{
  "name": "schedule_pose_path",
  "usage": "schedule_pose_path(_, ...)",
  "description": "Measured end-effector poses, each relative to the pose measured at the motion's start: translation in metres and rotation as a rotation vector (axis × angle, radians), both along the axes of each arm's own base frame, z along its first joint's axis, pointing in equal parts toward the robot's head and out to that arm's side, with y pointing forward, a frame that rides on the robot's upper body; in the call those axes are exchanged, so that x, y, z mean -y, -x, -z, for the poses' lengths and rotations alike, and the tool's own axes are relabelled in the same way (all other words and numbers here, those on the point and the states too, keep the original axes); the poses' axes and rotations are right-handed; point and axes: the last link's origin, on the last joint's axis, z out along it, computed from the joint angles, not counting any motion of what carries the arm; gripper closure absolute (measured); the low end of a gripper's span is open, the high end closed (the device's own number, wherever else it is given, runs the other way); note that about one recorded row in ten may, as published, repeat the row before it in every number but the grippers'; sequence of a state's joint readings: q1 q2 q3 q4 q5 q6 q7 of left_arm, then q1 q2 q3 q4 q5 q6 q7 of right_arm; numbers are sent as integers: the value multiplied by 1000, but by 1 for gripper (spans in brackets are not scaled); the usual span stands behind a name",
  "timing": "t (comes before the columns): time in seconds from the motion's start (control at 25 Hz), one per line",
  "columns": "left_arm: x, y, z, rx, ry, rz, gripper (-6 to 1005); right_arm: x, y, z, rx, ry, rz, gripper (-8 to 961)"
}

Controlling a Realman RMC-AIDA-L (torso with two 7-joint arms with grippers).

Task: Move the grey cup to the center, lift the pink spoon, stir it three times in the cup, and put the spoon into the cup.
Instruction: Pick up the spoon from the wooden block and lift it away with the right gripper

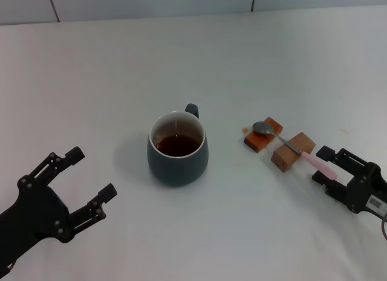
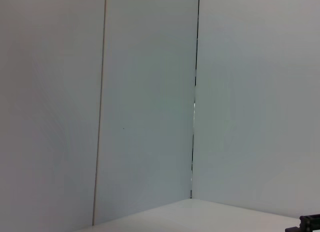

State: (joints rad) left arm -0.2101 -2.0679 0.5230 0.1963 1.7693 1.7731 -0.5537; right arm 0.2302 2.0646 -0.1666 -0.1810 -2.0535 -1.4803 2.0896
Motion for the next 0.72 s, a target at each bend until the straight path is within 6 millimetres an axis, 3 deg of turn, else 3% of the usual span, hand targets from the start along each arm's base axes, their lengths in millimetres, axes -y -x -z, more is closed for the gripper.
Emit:
schedule_pose_path(0.48, 0, 0, -1, 5, -7, -1, 134, 0, -2, 5, 9, 6, 30, 255)
schedule_pose_path(0.72, 1, 0, -1, 7, -6, -1, 134, -1, -3, 5, 6, 3, 35, 482)
